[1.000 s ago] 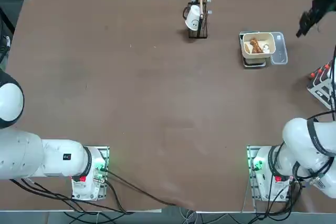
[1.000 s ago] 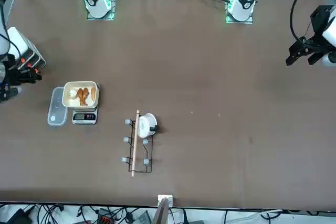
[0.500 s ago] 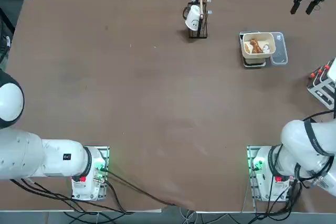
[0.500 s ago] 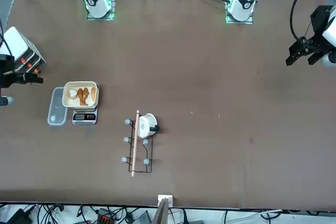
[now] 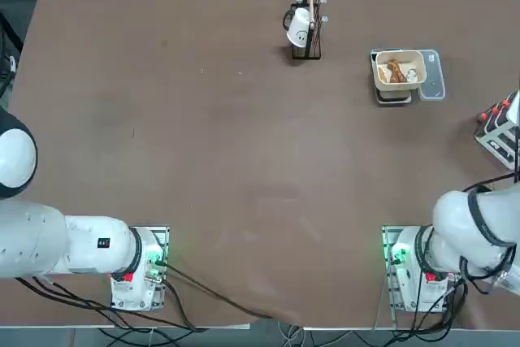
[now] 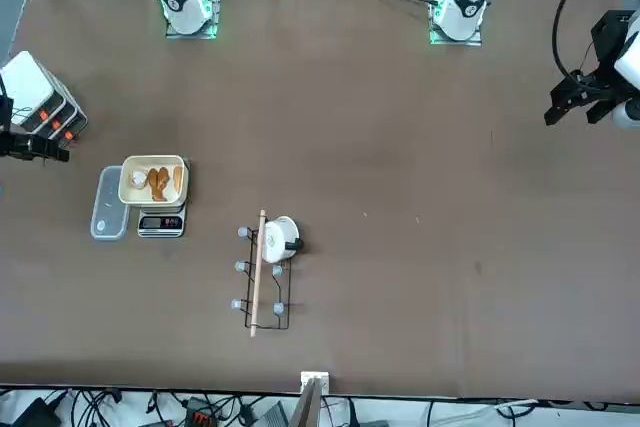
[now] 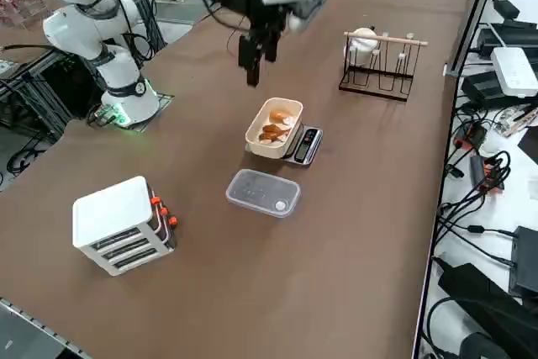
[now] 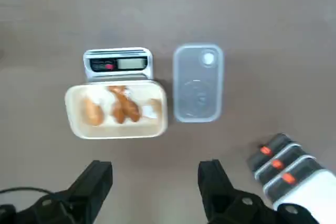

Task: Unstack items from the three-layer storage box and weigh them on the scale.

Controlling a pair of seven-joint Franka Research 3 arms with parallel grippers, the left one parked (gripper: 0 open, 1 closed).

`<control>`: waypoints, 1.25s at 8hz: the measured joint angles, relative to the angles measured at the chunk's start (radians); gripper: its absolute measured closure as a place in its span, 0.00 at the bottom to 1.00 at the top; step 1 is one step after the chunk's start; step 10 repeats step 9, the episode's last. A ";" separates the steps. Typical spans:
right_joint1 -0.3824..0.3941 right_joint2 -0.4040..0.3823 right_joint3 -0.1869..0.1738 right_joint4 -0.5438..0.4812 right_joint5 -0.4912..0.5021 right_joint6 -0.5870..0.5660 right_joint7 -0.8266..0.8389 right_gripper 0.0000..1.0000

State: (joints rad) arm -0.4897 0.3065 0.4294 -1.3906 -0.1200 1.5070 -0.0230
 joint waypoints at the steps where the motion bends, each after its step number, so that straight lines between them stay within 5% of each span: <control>1: 0.110 -0.039 -0.119 0.008 0.090 -0.013 0.005 0.00; 3: 0.349 -0.102 -0.380 0.009 0.172 -0.036 0.001 0.00; 4: 0.471 -0.114 -0.483 0.008 0.175 -0.035 0.001 0.00; 6: 0.575 -0.140 -0.534 -0.037 0.160 0.003 -0.010 0.00; 9: 0.609 -0.308 -0.540 -0.301 0.135 0.163 -0.017 0.00; 10: 0.609 -0.308 -0.540 -0.301 0.135 0.163 -0.017 0.00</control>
